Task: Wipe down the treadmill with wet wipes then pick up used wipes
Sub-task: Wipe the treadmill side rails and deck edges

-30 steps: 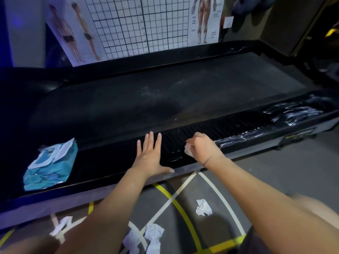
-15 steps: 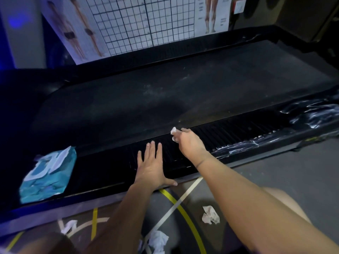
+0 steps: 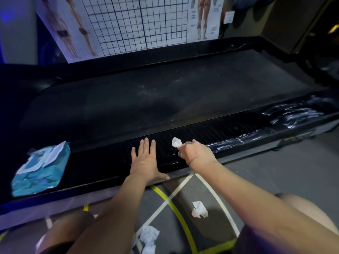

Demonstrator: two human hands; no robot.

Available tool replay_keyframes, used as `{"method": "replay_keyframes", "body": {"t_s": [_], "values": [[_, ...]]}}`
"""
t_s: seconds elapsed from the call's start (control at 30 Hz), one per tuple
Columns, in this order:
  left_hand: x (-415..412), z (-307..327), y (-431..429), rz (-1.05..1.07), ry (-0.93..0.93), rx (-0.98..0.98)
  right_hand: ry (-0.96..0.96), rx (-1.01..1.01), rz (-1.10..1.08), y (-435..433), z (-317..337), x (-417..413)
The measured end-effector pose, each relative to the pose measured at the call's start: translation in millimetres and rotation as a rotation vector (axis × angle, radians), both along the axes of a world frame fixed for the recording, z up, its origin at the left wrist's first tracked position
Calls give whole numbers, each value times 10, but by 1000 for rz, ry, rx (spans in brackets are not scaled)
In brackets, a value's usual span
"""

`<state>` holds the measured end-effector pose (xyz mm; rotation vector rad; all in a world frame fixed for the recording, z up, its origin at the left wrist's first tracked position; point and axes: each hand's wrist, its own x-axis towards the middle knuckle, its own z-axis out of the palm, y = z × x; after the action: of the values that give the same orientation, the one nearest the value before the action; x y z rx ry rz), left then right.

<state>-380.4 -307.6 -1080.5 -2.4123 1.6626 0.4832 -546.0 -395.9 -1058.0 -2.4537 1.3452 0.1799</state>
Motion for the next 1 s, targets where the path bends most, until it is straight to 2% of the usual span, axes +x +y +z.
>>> {"method": "replay_keyframes", "body": {"t_s": [0.13,0.27,0.4,0.53,0.63,0.73,0.77,0.83,0.9,1.0], "values": [[15,7,13,-10,11,-8,-33,-47,22,183,176,-492],[31,9,24,-23,39,2,24,-115,-23,260,141,-990],[20,75,-10,-27,57,57,-82,-125,-162,208,235,-1260],[-262,163,-129,-109,-5,2,-315,-235,-234,114,169,-1214],[-418,116,-268,-76,71,24,-366,-304,-125,76,-38,-1010],[-484,-4,-308,-86,-27,8,-378,-331,24,44,-255,-864],[-492,-36,-301,-82,-66,-15,-365,-245,117,70,-271,-821],[-500,-76,-303,-74,-96,-35,-251,-317,234,91,-286,-814],[-501,-89,-305,-75,-104,-39,-217,-396,286,88,-307,-907],[-500,-96,-313,-77,-109,-45,-173,-538,182,-22,-336,-1090]]}}
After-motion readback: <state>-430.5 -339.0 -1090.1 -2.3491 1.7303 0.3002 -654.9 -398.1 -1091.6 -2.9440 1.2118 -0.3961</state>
